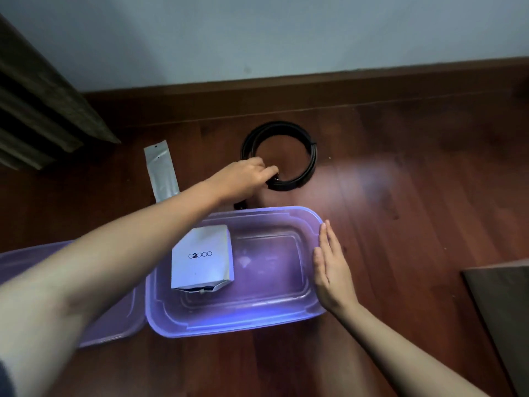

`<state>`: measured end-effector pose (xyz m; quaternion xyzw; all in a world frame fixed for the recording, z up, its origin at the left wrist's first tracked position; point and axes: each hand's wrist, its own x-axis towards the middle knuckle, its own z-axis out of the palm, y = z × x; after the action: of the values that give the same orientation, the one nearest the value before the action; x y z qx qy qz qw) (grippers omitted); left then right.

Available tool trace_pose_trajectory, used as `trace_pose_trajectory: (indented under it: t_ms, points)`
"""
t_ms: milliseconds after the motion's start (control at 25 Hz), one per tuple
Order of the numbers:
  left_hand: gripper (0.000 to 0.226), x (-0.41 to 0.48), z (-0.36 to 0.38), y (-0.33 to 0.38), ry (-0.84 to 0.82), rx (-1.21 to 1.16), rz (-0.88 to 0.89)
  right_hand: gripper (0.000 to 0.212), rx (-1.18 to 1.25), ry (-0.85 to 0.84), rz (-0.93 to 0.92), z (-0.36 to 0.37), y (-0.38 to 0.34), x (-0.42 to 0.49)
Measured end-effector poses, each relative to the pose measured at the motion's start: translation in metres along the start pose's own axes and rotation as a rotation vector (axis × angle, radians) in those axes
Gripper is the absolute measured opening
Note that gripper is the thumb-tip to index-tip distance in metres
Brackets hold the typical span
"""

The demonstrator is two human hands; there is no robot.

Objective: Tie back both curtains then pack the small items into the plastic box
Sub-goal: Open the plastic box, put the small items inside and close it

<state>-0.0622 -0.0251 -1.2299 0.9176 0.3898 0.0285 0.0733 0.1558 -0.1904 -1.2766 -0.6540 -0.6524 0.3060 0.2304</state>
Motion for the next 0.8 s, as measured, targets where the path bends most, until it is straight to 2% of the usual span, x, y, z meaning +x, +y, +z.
trace_pose_trajectory:
  t_ms: [80,120,240,360,440,560,680,760,800]
  points:
    - [0.035,-0.034,-0.009,0.008,0.228,-0.079,0.218,0.088,0.075,0.011,-0.022,0.001,0.003,0.001]
    - [0.03,-0.053,-0.008,0.016,0.304,-0.136,0.269,0.087,0.125,0.016,-0.026,0.001,0.005,0.001]
    - [0.029,-0.103,0.001,0.057,0.33,-0.329,0.243,0.084,0.31,0.051,0.007,0.001,0.009,0.002]
    - [0.028,-0.127,0.011,0.078,0.175,-0.404,0.233,0.087,0.381,0.056,0.044,0.0,0.006,0.001]
    - [0.024,-0.131,0.015,0.079,0.063,-0.393,0.223,0.08,0.384,0.049,0.048,0.0,0.004,-0.001]
    - [0.034,-0.124,0.022,0.086,-0.112,-0.201,0.179,0.079,0.387,0.034,0.062,-0.001,0.004,-0.001]
    - [0.03,-0.109,0.027,0.104,-0.452,-0.001,0.059,0.096,0.274,-0.008,0.023,-0.001,0.002,-0.001]
    - [0.027,-0.1,0.035,0.114,-0.533,0.088,0.07,0.1,0.196,-0.029,0.01,0.0,0.001,-0.001]
    - [0.026,-0.1,0.04,0.116,-0.502,0.133,0.128,0.101,0.173,-0.03,0.009,0.0,0.002,-0.001]
